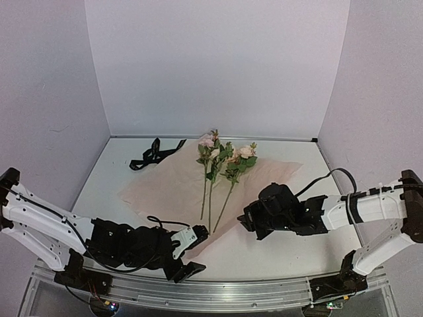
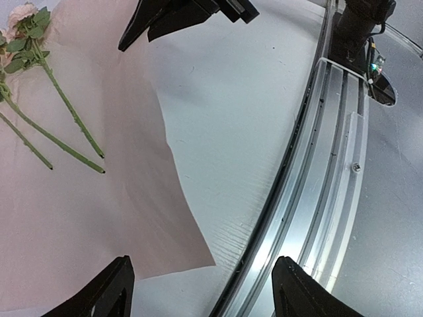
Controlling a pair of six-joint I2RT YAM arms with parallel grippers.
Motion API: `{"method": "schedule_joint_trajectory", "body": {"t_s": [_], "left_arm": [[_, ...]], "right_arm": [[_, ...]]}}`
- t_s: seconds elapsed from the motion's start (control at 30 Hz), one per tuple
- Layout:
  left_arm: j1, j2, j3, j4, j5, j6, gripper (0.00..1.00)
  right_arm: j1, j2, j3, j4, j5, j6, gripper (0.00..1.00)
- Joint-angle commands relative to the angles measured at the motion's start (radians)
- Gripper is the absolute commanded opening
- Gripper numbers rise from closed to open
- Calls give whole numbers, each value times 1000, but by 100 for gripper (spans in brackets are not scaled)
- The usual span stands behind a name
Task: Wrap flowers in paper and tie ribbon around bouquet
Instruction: Pass from the right arm to the left, then fold the bottom corner of the flattened wrapping paper at the center of the board.
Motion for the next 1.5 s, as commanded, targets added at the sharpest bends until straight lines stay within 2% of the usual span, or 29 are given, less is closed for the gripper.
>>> {"method": "schedule_joint_trajectory", "body": {"t_s": [0.0,0.13,0.23,0.67,0.7,0.77,0.83,0.93,1.03,1.1,1.2,1.33,1.47], "left_arm": [[-7,28,74,-20,-119,15,74],[-7,57,85,-7,-170,19,72],[-7,67,74,46,-161,35,66],[14,92,75,151,-119,148,5],[25,95,81,149,-99,158,2],[51,97,94,146,-54,180,0],[85,97,108,135,33,214,0],[144,108,157,82,164,269,0],[187,138,222,28,241,346,0],[204,169,273,-13,290,390,0],[233,227,345,-63,348,448,0],[306,305,441,-111,411,521,0],[384,345,505,-148,490,614,0]], "right_arm": [[-1,-24,55,-76,34,15,0],[-1,-16,62,-76,26,16,0],[-1,-11,66,-77,24,16,0],[2,-17,45,-79,27,-4,0],[2,-21,40,-79,27,-12,3],[2,-32,34,-79,27,-39,14],[5,-53,41,-136,26,-99,37],[13,-98,54,-242,26,-219,61],[16,-180,51,-374,57,-346,76],[15,-237,61,-466,98,-443,83],[-4,-296,112,-576,142,-619,86],[-158,-272,194,-623,-6,-849,87],[-276,-142,319,-624,-118,-1100,87]]}}
